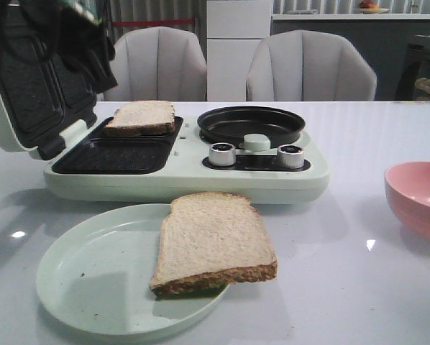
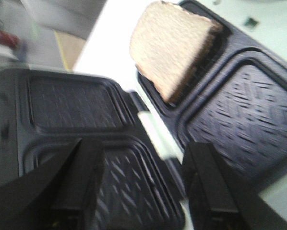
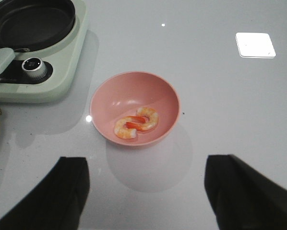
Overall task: Make breakfast with bread and shrimp
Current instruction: 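Lower the bread into the far press plate and open left gripper, then reach the right gripper to the remaining bread slice and grasp it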
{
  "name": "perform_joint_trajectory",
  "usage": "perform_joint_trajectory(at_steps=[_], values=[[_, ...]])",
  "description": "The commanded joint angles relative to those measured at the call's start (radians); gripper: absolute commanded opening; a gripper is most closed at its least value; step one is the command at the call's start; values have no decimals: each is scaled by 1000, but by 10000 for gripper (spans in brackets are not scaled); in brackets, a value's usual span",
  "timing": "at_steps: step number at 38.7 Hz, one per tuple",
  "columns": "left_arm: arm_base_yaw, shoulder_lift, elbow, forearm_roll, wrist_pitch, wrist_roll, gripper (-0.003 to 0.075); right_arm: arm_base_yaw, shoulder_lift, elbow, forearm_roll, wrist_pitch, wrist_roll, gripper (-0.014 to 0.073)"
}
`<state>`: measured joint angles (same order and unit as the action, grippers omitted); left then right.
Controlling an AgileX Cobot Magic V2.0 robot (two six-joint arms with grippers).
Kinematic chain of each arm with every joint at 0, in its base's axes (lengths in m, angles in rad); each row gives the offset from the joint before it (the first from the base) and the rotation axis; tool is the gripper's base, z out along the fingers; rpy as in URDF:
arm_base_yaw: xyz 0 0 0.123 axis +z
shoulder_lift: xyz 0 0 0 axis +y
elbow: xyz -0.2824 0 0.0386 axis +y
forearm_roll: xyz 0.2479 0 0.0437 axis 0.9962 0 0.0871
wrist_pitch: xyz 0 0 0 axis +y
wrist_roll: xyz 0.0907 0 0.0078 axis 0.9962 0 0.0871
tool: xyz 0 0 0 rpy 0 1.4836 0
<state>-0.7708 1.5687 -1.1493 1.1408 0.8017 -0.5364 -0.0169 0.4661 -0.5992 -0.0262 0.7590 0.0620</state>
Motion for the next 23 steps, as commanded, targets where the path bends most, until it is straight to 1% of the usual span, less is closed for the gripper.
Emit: perform_joint_trajectory(at_steps=[1, 5, 7, 12, 15, 23], values=[[-52, -130, -23, -148, 108, 35, 424, -5, 10, -34, -2, -71, -1, 602], [-99, -226, -23, -292, 192, 35, 424, -5, 10, -34, -2, -71, -1, 602], [-119, -275, -23, -365, 214, 35, 424, -5, 10, -34, -2, -71, -1, 602], [-167, -404, -4, -543, 209, 42, 424, -5, 10, -34, -2, -71, -1, 602], [-208, -476, 24, -606, 207, 66, 424, -5, 10, -34, -2, -70, -1, 602], [-332, -640, 130, -690, 198, 66, 424, -5, 10, -34, -2, -77, -1, 602]])
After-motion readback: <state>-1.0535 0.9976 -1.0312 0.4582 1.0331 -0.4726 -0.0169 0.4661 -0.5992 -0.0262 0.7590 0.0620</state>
